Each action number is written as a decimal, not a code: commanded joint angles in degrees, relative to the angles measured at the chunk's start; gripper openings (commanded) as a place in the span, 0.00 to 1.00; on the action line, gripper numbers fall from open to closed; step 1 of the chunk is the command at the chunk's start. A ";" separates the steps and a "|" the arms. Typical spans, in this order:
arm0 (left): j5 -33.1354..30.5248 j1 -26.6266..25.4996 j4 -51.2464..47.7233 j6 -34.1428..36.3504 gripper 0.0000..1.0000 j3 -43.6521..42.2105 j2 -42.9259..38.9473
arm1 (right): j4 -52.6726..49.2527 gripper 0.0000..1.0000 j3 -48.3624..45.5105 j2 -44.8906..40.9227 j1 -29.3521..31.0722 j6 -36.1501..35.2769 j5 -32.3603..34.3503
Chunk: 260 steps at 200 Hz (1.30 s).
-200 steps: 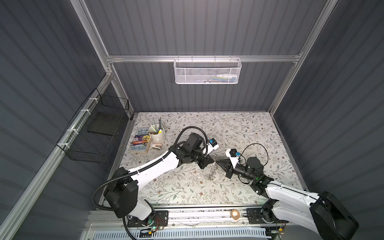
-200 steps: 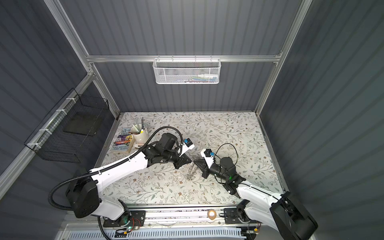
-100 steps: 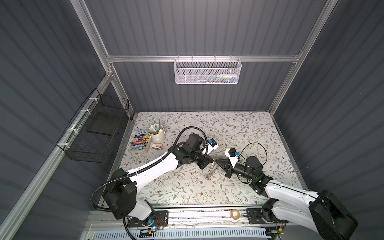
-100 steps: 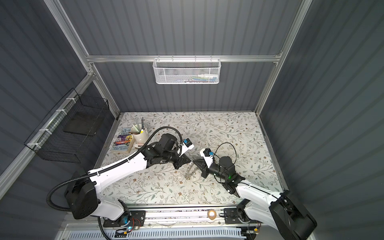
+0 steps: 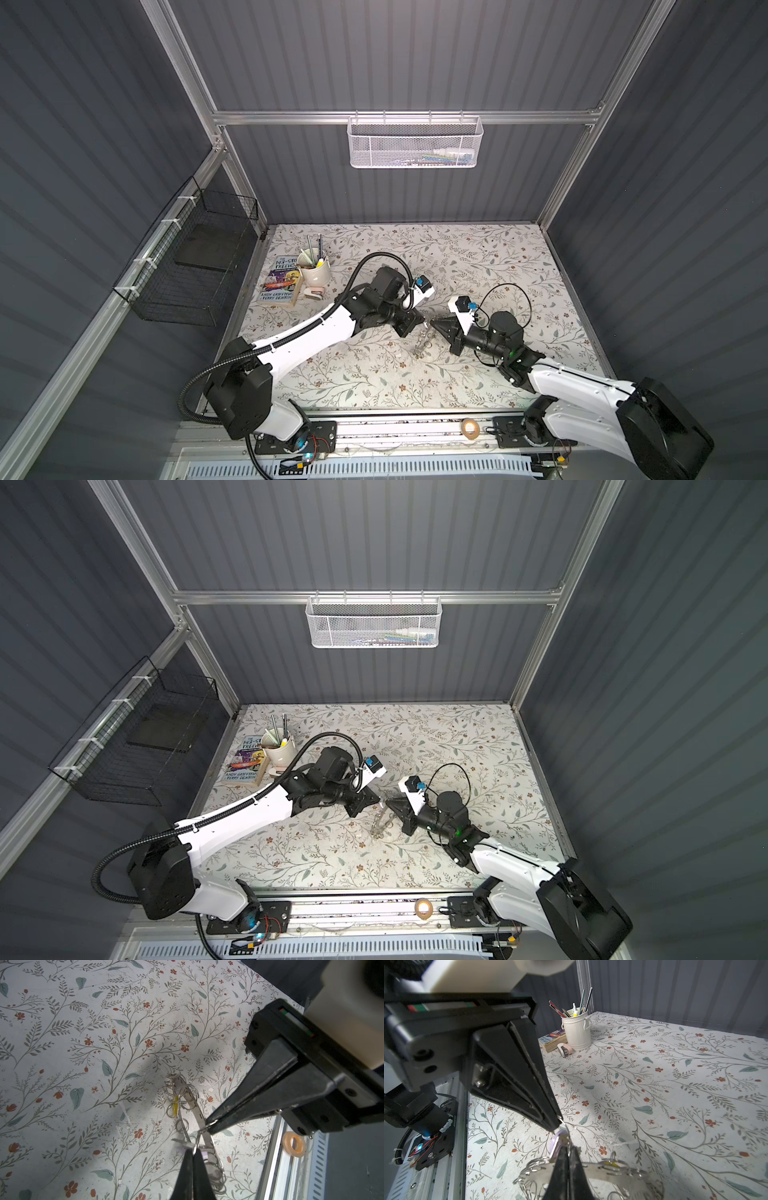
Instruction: Put the keys on the keyring
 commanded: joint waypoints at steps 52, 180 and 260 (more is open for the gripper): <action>1.48 0.73 -0.72 -0.49 0.00 0.21 0.53 | 2.41 0.00 0.65 -0.97 0.85 -0.61 -1.21; 5.60 0.75 -4.82 -0.48 0.00 2.34 1.54 | 11.16 0.00 -3.66 -7.61 0.88 1.38 -0.77; 8.43 1.37 -8.28 -1.52 0.01 3.18 1.53 | 20.45 0.00 -4.04 -7.07 0.86 2.73 -3.77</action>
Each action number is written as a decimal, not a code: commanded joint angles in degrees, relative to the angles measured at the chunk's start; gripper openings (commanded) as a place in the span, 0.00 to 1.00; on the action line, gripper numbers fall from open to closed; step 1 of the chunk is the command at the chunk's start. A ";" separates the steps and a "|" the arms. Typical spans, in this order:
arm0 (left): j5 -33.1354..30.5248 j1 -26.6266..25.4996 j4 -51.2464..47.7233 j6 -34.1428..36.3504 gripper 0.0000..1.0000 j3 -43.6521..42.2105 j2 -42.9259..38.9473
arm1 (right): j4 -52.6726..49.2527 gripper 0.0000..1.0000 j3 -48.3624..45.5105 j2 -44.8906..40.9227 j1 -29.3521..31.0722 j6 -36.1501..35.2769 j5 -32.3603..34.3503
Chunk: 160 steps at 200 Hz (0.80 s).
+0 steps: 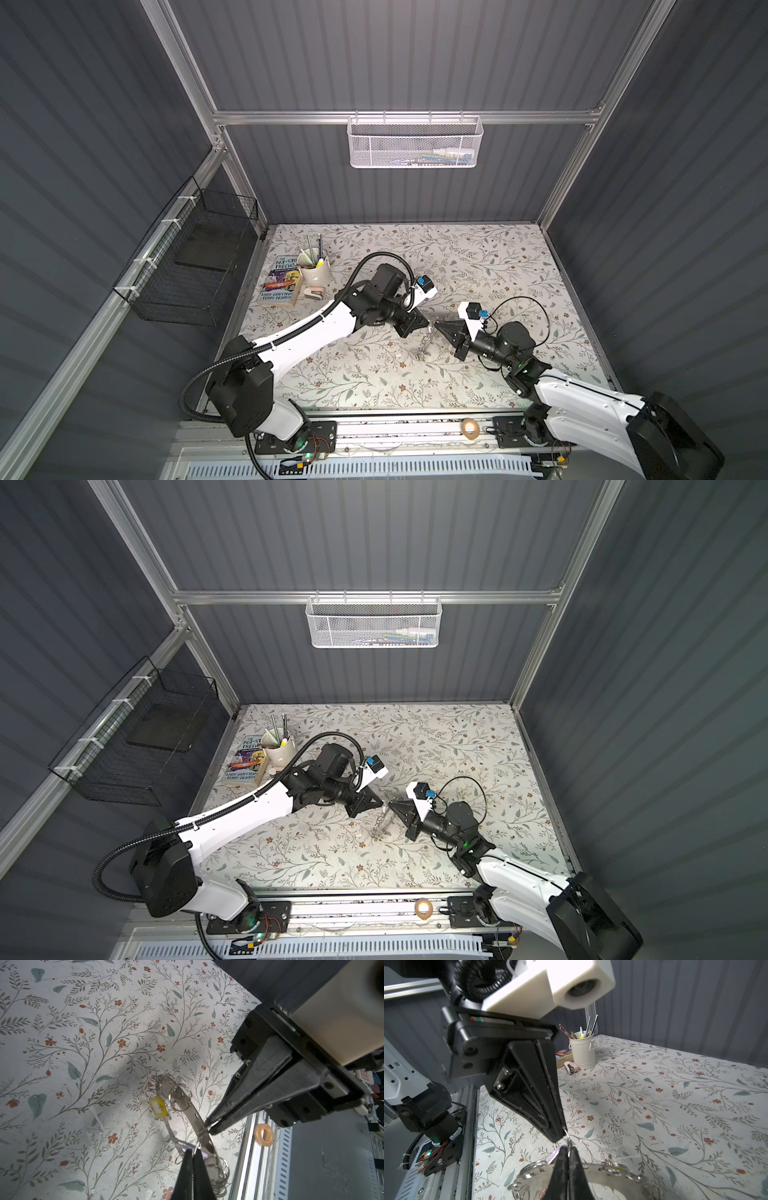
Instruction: Put the keys on the keyring
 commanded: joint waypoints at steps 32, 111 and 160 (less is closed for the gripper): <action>-0.16 0.64 -5.24 -1.79 0.04 0.76 0.10 | 11.82 0.00 2.39 -1.07 0.43 1.52 -3.44; 0.48 0.63 -8.24 -2.28 0.05 2.05 3.46 | 12.57 0.00 4.77 -0.26 0.44 2.13 -4.49; 0.17 0.63 -7.12 -2.87 0.20 2.07 4.22 | 14.43 0.00 5.14 1.09 0.42 3.07 -5.01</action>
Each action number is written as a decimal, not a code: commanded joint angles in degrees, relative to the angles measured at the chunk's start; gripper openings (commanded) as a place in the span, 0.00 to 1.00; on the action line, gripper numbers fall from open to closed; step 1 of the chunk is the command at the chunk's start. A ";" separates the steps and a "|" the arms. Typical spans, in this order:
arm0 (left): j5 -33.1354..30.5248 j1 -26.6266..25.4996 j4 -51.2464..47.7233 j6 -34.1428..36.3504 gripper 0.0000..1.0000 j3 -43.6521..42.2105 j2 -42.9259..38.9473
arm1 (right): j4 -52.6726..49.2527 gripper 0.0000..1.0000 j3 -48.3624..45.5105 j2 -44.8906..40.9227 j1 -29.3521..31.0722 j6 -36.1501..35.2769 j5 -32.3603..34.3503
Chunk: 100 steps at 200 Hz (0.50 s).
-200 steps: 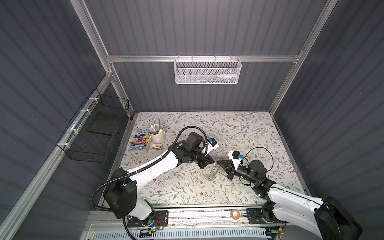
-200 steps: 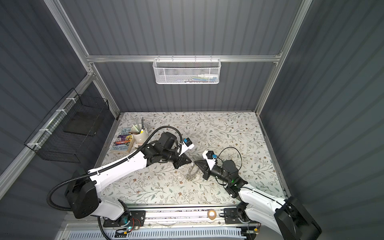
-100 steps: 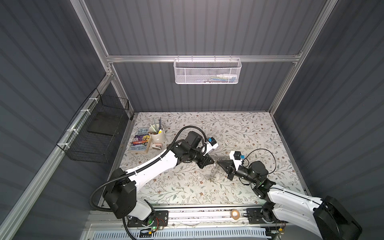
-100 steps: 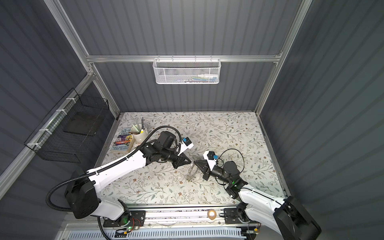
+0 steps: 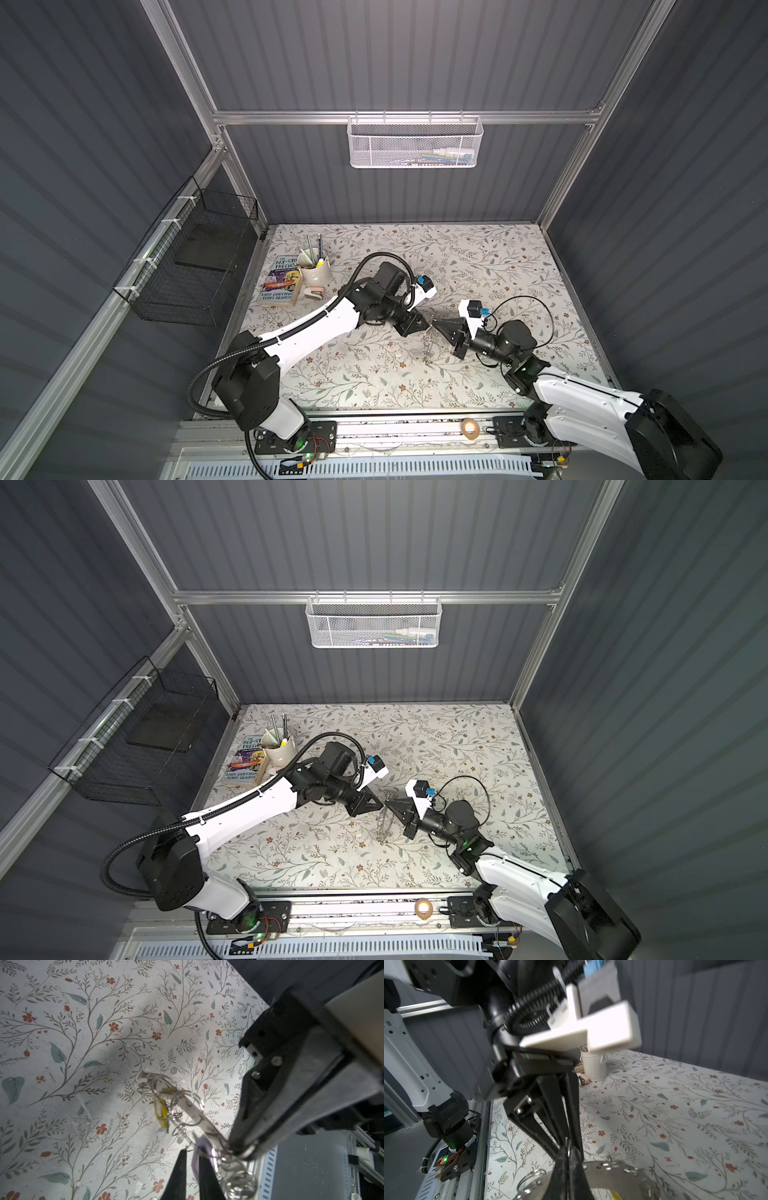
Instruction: Put the keys on the keyring
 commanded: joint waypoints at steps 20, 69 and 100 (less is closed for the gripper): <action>-2.81 0.36 -2.00 -1.60 0.26 -0.39 0.38 | 10.44 0.00 2.76 0.83 0.18 1.35 -1.82; -9.14 3.24 3.61 -7.61 0.41 -6.13 -7.39 | 12.35 0.00 2.23 2.77 0.16 1.57 -2.68; -10.14 6.43 5.51 -9.78 0.47 -9.95 -13.09 | 12.96 0.00 1.84 3.87 0.12 1.96 -3.47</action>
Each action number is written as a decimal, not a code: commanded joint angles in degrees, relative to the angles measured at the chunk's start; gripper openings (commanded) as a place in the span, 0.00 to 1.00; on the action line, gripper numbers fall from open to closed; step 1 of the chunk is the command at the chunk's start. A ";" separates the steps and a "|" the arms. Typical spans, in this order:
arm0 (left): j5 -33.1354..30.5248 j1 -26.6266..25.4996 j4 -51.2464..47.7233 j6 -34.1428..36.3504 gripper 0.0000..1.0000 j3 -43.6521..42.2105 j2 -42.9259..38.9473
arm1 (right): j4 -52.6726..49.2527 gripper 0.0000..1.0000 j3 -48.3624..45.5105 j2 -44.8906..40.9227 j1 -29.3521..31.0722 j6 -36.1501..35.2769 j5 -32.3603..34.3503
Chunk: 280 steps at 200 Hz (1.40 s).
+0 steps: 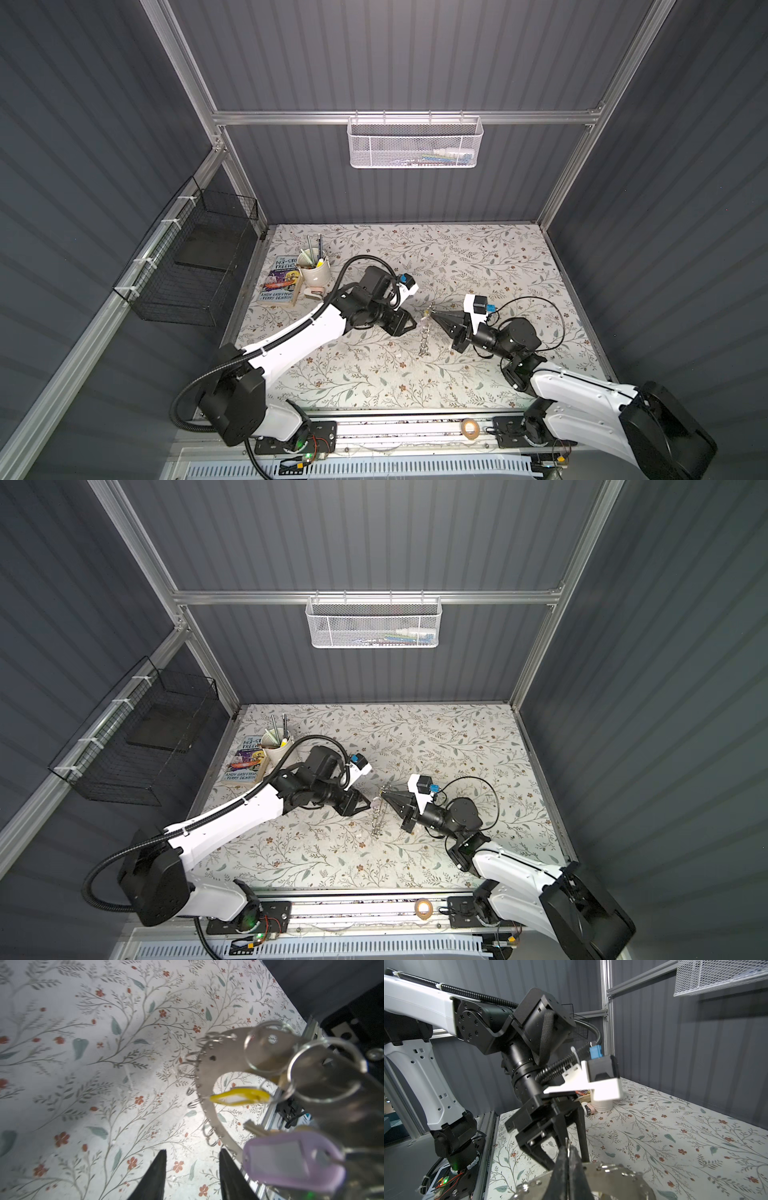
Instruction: Put the keys on the keyring
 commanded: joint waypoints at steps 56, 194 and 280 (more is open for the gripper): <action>9.48 3.31 25.48 -4.66 0.54 -15.15 -17.83 | 5.49 0.00 -0.51 1.37 -0.02 1.86 -3.54; 24.22 3.31 41.79 6.67 0.50 -19.66 -14.05 | 13.05 0.00 0.66 7.24 -1.77 9.90 -13.07; 27.38 3.31 44.83 5.34 0.45 -18.70 -9.87 | 16.92 0.00 0.86 9.39 -2.51 12.98 -14.79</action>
